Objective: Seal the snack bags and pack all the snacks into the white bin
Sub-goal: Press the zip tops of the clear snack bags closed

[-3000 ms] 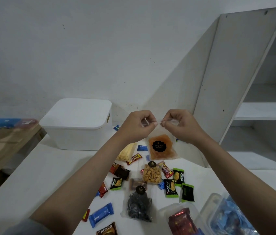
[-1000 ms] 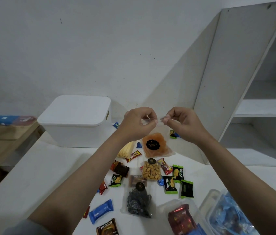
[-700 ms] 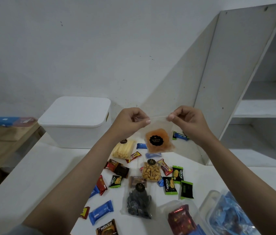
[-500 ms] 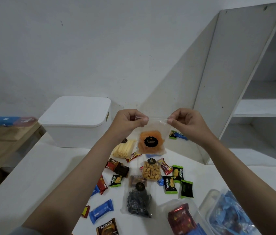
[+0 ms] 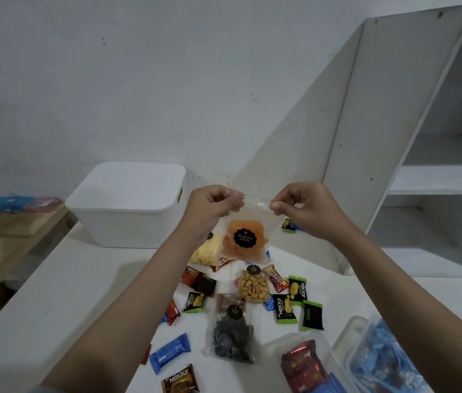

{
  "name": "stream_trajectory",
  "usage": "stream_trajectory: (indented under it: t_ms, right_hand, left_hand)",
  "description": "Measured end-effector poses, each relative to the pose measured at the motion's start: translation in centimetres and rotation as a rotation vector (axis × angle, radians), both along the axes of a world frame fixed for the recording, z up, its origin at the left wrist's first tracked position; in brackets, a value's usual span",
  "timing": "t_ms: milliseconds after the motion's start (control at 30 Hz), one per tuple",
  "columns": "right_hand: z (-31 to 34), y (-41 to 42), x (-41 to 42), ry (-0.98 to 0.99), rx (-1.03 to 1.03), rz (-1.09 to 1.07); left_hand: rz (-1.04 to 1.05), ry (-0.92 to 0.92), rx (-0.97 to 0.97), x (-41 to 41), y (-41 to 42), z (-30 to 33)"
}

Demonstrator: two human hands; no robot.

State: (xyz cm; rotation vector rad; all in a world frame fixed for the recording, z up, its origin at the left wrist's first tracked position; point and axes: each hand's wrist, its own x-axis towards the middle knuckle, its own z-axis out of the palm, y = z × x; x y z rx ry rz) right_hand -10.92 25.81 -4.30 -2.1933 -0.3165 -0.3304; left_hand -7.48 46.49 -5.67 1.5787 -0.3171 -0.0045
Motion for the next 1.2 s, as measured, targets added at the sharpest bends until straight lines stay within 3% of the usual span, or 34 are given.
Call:
stream_trajectory:
  t_ms: [367,567,800,933,1033,1200]
  right_hand:
    - [-0.3,1.8,-0.3,-0.049,-0.119,0.035]
    - [-0.9,2.6,-0.7,0.034,-0.137,0.055]
    - [-1.6,3.2,-0.5,0.395,0.197,0.153]
    - [-2.1,3.5,-0.4,0.533,0.325,0.068]
    - [-2.9,3.5,-0.2,0.558,0.368,-0.035]
    - [-4.1,4.1,-0.7,0.557,0.356,-0.076]
  left_hand:
    - [0.010,-0.053,0.042,-0.2,0.1,-0.3]
    - [-0.021,-0.098,0.121,0.1,0.8,-0.6]
    - [-0.140,-0.066,0.295,0.4,1.4,-1.0]
    - [0.042,-0.078,0.427,0.4,1.2,-2.0]
    - [0.214,0.034,0.451,0.0,0.7,-2.4]
    - [-0.055,0.427,0.370,-1.0,-0.5,-2.7]
